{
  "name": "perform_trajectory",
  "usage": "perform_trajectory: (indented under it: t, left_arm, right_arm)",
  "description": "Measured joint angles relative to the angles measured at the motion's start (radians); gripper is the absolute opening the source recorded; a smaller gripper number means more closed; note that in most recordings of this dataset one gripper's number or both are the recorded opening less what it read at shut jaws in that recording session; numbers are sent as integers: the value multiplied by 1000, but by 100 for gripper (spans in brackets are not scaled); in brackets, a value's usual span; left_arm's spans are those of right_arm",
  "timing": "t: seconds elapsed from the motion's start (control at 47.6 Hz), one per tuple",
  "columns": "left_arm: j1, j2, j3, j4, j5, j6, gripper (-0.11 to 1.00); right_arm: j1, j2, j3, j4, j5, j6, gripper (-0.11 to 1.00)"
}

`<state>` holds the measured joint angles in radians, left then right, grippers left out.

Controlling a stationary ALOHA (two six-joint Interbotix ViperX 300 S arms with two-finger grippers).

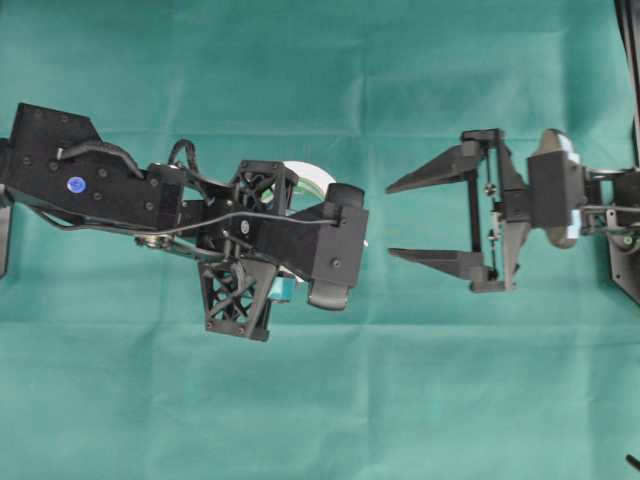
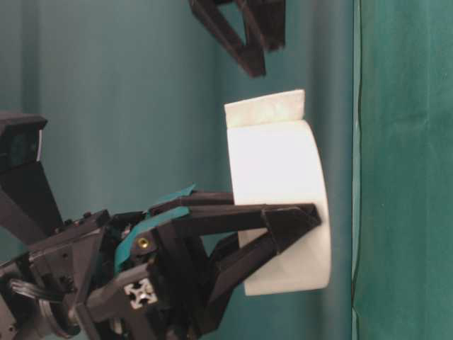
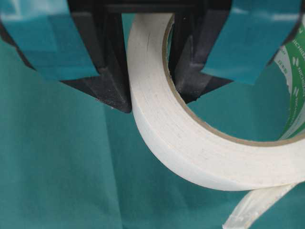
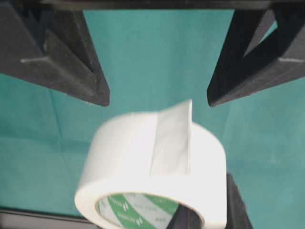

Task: Peel off the duct tape with your right arm.
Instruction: 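Move the open right gripper toward the tape's free end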

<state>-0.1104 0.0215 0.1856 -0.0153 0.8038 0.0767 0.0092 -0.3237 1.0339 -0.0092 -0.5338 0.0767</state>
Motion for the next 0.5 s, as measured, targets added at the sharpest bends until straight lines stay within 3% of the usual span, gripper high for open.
perform_trajectory:
  t: [0.504]
  left_arm:
    - [14, 11, 2, 0, 0, 0, 20]
  right_arm:
    - [6, 40, -52, 0, -6, 0, 72]
